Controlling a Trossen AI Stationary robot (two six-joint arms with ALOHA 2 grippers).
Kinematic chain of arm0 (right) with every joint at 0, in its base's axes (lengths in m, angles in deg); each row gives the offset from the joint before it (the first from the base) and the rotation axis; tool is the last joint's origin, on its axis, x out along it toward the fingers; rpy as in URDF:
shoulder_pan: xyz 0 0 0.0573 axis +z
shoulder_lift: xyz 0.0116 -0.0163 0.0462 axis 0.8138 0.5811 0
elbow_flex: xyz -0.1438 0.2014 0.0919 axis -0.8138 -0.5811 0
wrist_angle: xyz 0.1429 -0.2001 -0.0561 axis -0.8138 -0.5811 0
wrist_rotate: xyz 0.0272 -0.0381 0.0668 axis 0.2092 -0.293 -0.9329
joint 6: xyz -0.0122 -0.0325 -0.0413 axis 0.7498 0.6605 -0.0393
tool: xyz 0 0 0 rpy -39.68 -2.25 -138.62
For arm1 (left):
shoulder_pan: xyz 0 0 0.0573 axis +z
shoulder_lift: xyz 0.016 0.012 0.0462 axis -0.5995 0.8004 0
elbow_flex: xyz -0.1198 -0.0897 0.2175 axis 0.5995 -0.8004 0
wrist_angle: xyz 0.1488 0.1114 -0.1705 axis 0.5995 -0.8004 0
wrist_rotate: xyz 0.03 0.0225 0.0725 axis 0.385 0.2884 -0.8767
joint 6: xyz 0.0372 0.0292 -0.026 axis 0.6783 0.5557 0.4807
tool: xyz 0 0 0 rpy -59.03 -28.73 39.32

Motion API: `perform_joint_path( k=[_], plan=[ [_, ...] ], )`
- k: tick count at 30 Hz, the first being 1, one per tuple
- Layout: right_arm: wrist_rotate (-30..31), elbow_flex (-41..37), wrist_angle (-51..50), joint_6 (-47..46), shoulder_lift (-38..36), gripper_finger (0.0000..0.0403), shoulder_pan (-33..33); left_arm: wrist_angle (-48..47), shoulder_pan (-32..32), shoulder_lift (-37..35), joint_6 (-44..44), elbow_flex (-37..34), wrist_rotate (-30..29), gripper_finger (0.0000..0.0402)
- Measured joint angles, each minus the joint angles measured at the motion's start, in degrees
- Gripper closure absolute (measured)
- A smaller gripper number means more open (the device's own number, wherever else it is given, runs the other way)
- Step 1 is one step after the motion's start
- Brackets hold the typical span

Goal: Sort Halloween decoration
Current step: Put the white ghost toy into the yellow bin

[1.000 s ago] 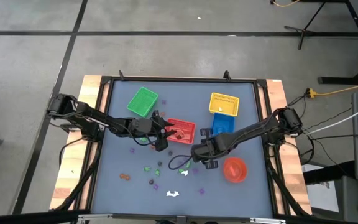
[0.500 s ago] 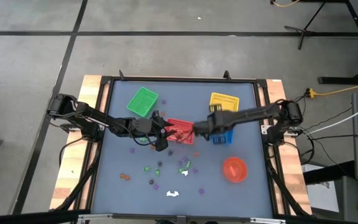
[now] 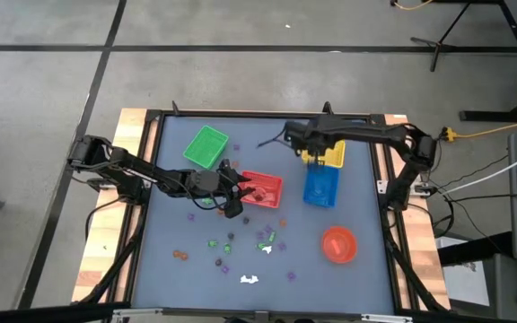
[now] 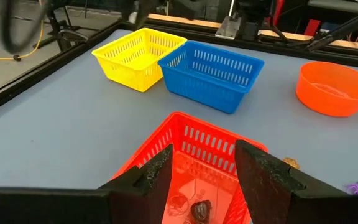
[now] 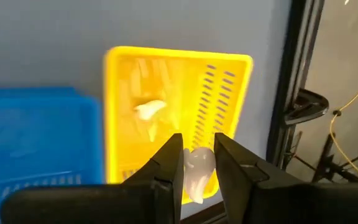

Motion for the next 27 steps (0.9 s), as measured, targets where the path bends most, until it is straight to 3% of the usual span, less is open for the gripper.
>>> perform_joint_path(
  k=[8,27],
  plan=[
    [-5.7,0.0,2.2,1.5,0.0,0.0327,-5.0,0.0,0.0,0.0,0.0,0.0,0.0,0.0242],
    [-5.6,0.0,2.2,1.5,0.1,0.0326,-5.5,0.0,0.0,0.0,0.1,0.0,0.0,0.0242]
  ],
)
